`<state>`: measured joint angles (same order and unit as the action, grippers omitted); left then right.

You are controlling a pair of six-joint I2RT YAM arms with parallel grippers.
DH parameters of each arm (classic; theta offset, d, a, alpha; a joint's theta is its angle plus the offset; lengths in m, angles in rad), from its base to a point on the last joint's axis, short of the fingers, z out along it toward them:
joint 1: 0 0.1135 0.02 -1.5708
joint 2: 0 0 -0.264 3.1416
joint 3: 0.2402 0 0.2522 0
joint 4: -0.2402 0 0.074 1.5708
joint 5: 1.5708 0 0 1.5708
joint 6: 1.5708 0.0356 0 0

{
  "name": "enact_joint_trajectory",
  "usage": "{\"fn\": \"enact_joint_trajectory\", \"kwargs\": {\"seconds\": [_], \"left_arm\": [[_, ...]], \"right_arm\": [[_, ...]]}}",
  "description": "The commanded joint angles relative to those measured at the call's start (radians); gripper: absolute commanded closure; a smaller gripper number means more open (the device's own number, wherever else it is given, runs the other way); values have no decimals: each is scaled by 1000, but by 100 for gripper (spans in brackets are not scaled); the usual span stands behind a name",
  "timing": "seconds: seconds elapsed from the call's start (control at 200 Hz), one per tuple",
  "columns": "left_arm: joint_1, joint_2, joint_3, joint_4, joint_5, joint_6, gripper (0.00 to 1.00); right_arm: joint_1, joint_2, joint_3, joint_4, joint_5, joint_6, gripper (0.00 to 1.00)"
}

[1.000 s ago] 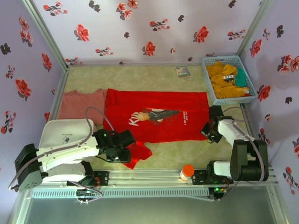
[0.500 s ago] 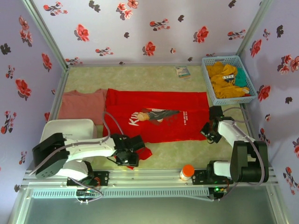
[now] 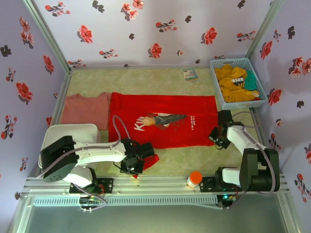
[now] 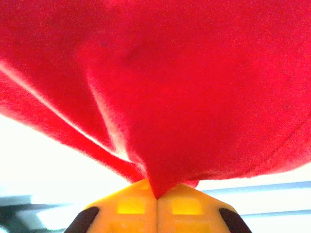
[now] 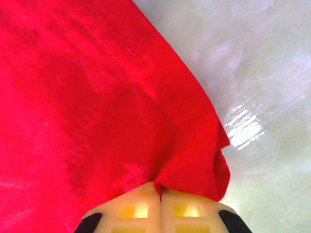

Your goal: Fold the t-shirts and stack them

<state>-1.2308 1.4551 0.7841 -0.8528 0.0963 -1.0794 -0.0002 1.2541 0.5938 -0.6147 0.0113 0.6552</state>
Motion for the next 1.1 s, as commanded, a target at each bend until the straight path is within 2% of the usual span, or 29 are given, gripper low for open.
{"fn": "enact_joint_trajectory", "kwargs": {"seconds": [0.0,0.18,0.315,0.615,0.855,1.095], "left_arm": [[46,-56,73,-210,-52,75,100],[195,-176,209,-366,-96,203,100],[328,-194,289,-422,-94,325,100],[594,-147,470,-375,-64,497,100],[739,-36,602,-294,-39,597,100],[807,131,754,-260,-23,697,100]], "right_arm": [[-4,-62,12,-75,-12,-2,100],[-4,-137,88,-162,2,-10,100],[-4,-135,153,-201,1,-21,100],[-6,-23,279,-218,20,-68,100],[-20,137,371,-171,-50,-90,100],[-21,306,475,-132,-77,-95,100]]}}
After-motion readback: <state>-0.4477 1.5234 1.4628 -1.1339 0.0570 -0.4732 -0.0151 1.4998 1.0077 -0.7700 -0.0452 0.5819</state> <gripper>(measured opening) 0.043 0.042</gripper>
